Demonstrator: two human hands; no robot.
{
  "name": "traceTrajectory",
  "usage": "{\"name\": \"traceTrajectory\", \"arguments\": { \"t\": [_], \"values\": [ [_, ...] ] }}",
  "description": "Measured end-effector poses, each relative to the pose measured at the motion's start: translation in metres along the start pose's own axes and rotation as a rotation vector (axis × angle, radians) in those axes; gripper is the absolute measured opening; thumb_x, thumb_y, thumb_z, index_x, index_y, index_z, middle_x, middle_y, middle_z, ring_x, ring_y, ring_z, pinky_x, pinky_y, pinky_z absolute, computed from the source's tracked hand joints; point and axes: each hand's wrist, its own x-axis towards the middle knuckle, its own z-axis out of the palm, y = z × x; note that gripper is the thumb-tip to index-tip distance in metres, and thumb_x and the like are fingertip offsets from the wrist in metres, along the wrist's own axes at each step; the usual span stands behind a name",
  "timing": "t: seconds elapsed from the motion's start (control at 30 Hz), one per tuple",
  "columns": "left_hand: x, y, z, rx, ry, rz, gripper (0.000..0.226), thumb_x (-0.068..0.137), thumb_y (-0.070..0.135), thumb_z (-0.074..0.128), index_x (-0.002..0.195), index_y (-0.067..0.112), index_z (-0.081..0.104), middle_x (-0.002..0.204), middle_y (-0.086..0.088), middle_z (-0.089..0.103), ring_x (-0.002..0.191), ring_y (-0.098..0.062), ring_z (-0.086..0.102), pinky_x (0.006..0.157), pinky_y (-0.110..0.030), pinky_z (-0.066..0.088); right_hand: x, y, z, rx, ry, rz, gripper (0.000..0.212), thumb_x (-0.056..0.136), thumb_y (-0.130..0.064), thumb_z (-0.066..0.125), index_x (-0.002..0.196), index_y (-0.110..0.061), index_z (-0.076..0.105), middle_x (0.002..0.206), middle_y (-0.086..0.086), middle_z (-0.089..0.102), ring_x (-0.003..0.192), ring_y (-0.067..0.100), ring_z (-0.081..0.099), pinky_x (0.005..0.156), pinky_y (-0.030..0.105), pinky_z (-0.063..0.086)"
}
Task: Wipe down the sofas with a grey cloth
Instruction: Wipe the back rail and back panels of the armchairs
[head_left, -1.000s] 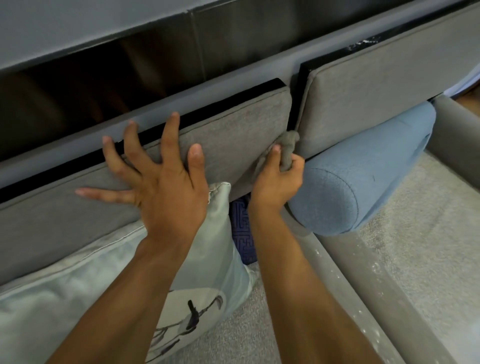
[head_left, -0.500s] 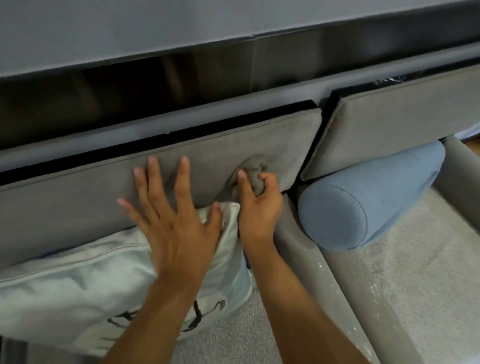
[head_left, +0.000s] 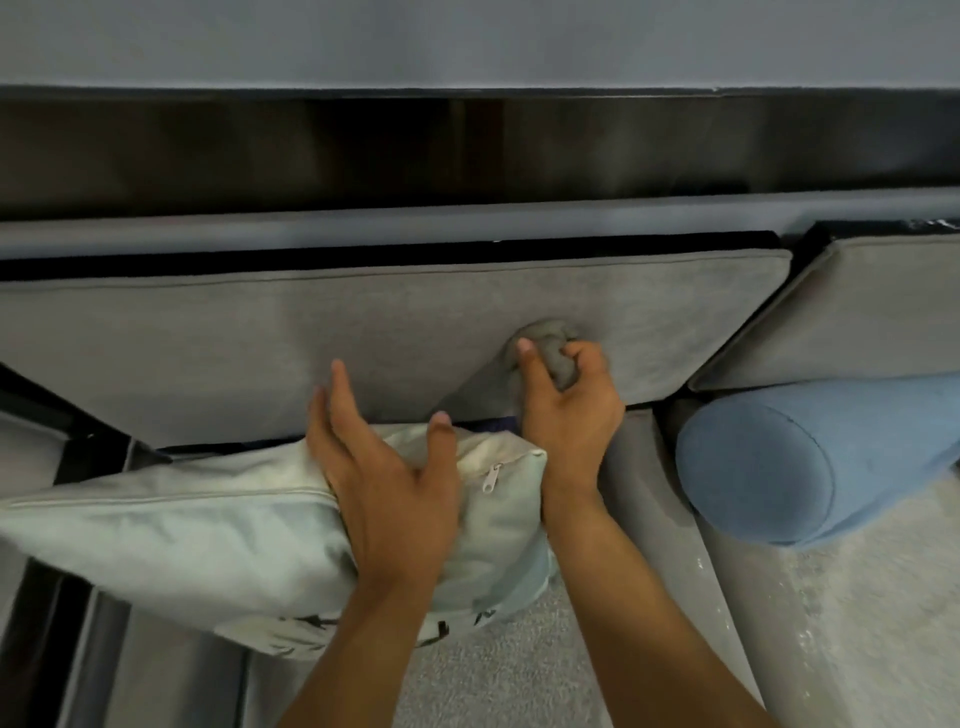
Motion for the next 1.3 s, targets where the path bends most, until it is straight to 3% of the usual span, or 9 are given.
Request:
{"name": "traceTrajectory", "arguments": {
  "t": [0.1,0.23,0.37,0.47,0.63,0.8,1.0,1.17,1.3],
  "values": [
    [0.019,0.003,0.006,-0.031,-0.006,-0.049,0.093,0.091,0.039,0.071,0.158,0.05,0.006,0.168,-0.006,-0.002,0.156,-0.026,0.01,0.12,-0.036,0.023,0.002,-0.003,0.001,0.095,0.101,-0.044,0.028,0.087,-0.028,0.077,0.077,-0.016,0.054,0.064,-0.013,0.055,0.057,-0.005,0.051,0.056,0.009,0.041],
    [0.027,0.002,0.021,0.0,-0.035,-0.041,0.105,0.09,0.045,0.071,0.155,0.055,-0.012,0.167,-0.012,-0.019,0.157,-0.035,0.001,0.126,-0.047,0.021,0.002,0.018,0.002,0.038,-0.018,0.252,0.028,0.084,-0.029,0.079,0.072,-0.022,0.055,0.07,-0.005,0.065,0.066,0.007,0.059,0.065,0.03,0.052],
    [0.03,0.001,0.031,0.009,-0.019,-0.041,0.113,0.09,0.045,0.073,0.152,0.055,-0.021,0.166,-0.017,-0.023,0.156,-0.04,-0.006,0.126,-0.053,0.021,0.015,-0.002,-0.014,0.173,0.146,0.092,0.021,0.088,-0.02,0.076,0.078,-0.016,0.058,0.067,-0.009,0.06,0.057,-0.003,0.05,0.057,0.02,0.046],
    [0.03,-0.004,0.035,0.009,-0.012,-0.034,0.113,0.09,0.042,0.073,0.157,0.047,-0.018,0.166,-0.019,-0.024,0.157,-0.039,-0.009,0.127,-0.049,0.018,0.02,-0.002,-0.015,0.229,0.162,0.046,0.024,0.089,-0.023,0.075,0.077,-0.018,0.054,0.069,-0.007,0.059,0.059,-0.001,0.05,0.057,0.017,0.047],
    [0.027,-0.005,0.037,0.002,-0.011,-0.041,0.114,0.088,0.04,0.074,0.158,0.044,-0.015,0.166,-0.019,-0.023,0.157,-0.039,-0.004,0.126,-0.05,0.021,0.017,0.032,-0.013,0.009,0.0,0.261,0.026,0.087,-0.022,0.077,0.074,-0.02,0.054,0.07,-0.006,0.059,0.058,-0.01,0.054,0.053,0.003,0.036],
    [0.022,-0.004,0.039,-0.001,-0.007,-0.029,0.115,0.087,0.038,0.076,0.161,0.037,-0.012,0.166,-0.022,-0.018,0.157,-0.039,-0.001,0.125,-0.041,0.018,0.035,0.019,-0.033,0.195,0.21,0.105,0.014,0.088,-0.018,0.075,0.086,-0.013,0.063,0.072,-0.01,0.063,0.06,-0.007,0.054,0.059,0.011,0.045],
    [-0.004,0.008,0.059,0.074,-0.039,0.091,0.108,0.087,0.038,0.077,0.163,0.035,-0.001,0.168,-0.02,-0.008,0.157,-0.037,0.008,0.125,-0.052,0.025,0.048,0.067,-0.041,-0.053,-0.013,0.395,0.021,0.087,-0.023,0.077,0.078,-0.016,0.059,0.071,-0.006,0.06,0.071,0.012,0.058,0.063,0.022,0.047],
    [-0.016,0.013,0.078,0.161,-0.056,0.192,0.099,0.087,0.037,0.075,0.163,0.033,0.011,0.167,-0.022,-0.002,0.155,-0.04,0.013,0.121,-0.058,0.029,0.068,0.06,-0.063,0.149,0.298,0.235,0.016,0.086,-0.026,0.075,0.083,-0.018,0.062,0.08,0.001,0.068,0.07,0.006,0.059,0.063,0.022,0.052],
    [-0.017,0.012,0.085,0.211,-0.03,0.214,0.097,0.089,0.037,0.074,0.163,0.031,0.011,0.167,-0.026,-0.002,0.155,-0.043,0.011,0.12,-0.062,0.028,0.078,0.069,-0.083,-0.023,0.095,0.187,0.018,0.087,-0.024,0.075,0.079,-0.02,0.06,0.074,-0.007,0.066,0.067,0.0,0.058,0.063,0.02,0.049]
  ]
}}
